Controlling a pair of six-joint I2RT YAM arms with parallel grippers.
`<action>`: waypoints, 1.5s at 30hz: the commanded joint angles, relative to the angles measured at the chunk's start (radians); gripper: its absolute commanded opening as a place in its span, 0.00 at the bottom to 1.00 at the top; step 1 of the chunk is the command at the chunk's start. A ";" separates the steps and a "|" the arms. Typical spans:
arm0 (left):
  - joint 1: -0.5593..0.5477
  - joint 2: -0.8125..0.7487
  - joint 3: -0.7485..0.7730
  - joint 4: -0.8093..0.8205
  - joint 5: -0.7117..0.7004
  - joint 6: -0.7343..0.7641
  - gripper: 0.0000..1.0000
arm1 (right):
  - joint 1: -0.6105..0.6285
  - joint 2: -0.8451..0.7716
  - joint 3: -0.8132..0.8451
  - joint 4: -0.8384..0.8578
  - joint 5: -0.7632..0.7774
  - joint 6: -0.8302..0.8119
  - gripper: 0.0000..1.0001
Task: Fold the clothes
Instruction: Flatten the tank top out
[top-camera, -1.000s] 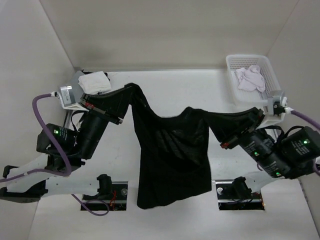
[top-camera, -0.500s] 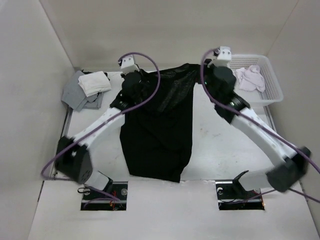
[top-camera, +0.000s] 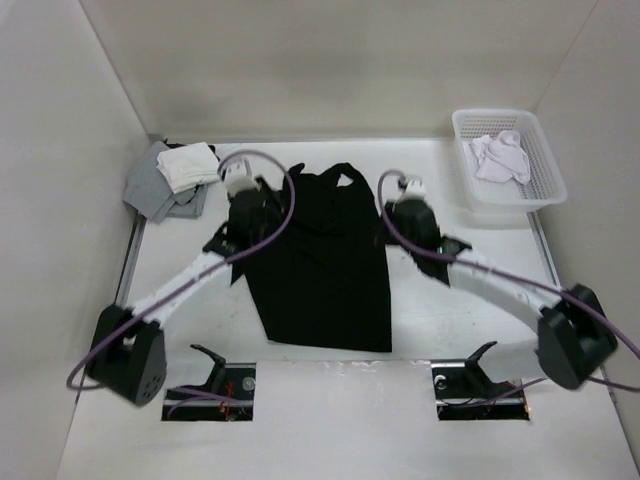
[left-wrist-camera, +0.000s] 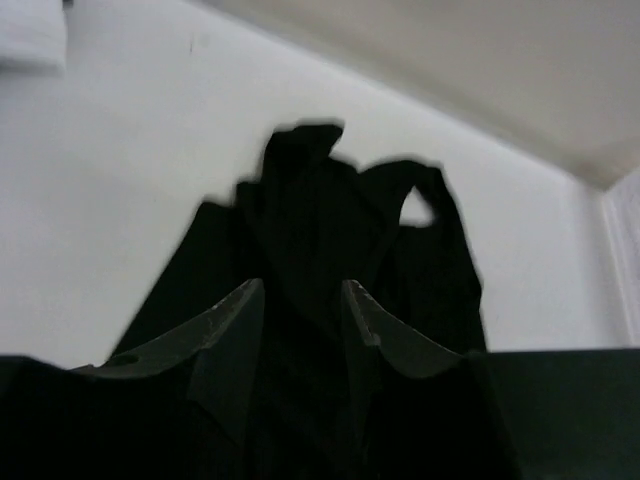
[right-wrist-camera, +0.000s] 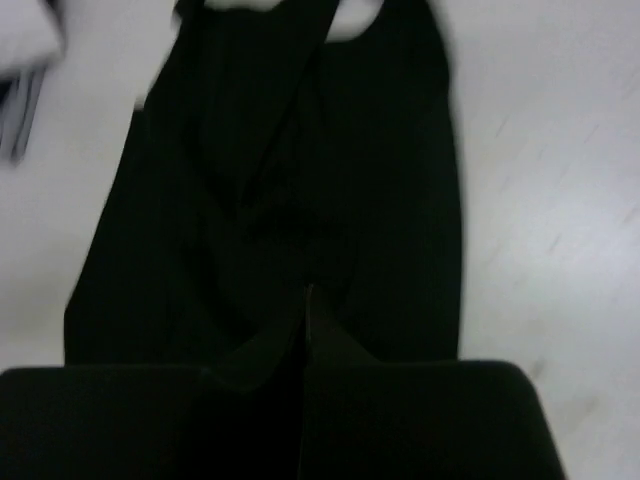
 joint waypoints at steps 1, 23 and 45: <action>-0.035 -0.171 -0.301 -0.007 -0.028 -0.114 0.35 | 0.136 -0.176 -0.233 0.038 0.018 0.138 0.00; -0.011 -0.090 -0.485 -0.081 0.103 -0.246 0.16 | 0.221 -0.142 -0.431 -0.032 0.084 0.368 0.24; -0.074 -0.041 -0.186 -0.188 -0.016 -0.283 0.31 | -0.176 0.096 -0.246 0.235 -0.045 0.261 0.00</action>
